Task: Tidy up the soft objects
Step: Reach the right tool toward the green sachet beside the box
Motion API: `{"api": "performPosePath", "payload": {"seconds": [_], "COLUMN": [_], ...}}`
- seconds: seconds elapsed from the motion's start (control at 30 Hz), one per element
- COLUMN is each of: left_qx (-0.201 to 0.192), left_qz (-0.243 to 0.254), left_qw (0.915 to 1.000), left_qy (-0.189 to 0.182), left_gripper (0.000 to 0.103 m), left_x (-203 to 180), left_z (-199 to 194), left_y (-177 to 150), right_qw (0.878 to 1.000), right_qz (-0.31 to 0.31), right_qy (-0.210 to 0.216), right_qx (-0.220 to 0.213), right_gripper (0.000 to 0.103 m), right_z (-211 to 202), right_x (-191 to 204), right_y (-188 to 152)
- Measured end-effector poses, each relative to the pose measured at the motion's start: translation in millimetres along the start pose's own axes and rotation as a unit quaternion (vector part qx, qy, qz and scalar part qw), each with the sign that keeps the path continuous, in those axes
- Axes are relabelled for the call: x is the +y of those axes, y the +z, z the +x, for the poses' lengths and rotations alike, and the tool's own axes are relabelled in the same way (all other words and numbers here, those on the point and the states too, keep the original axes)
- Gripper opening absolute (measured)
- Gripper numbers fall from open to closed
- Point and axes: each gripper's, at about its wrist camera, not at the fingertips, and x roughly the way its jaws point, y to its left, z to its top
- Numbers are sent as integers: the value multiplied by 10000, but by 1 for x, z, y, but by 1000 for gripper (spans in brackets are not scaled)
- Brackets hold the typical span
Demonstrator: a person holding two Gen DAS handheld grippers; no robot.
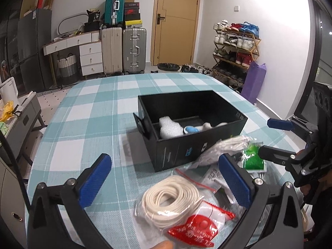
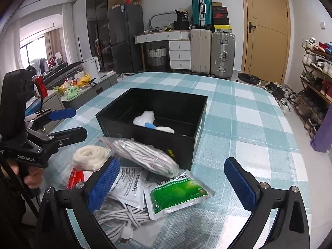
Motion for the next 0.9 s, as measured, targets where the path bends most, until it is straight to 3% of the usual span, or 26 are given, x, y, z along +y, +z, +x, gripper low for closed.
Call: {"api": "performPosePath", "payload": {"seconds": [0.4,0.9], "left_qx": [604,761], "left_qz": [34,-67], "left_qw": [9981,9969], "left_qy": [-73,-200], "left_gripper": [103,103], "left_x": [4,5], "left_z": [11,15], "left_y": [-21,-23], "right_qw": [9998,9992], "right_qz": [-33,-161], "right_qy": [-4,61], "right_qx": [180,372], "right_gripper": [102,102], "right_z": [2,-1], "right_x": [1,-9], "right_y": [-8,-13]}}
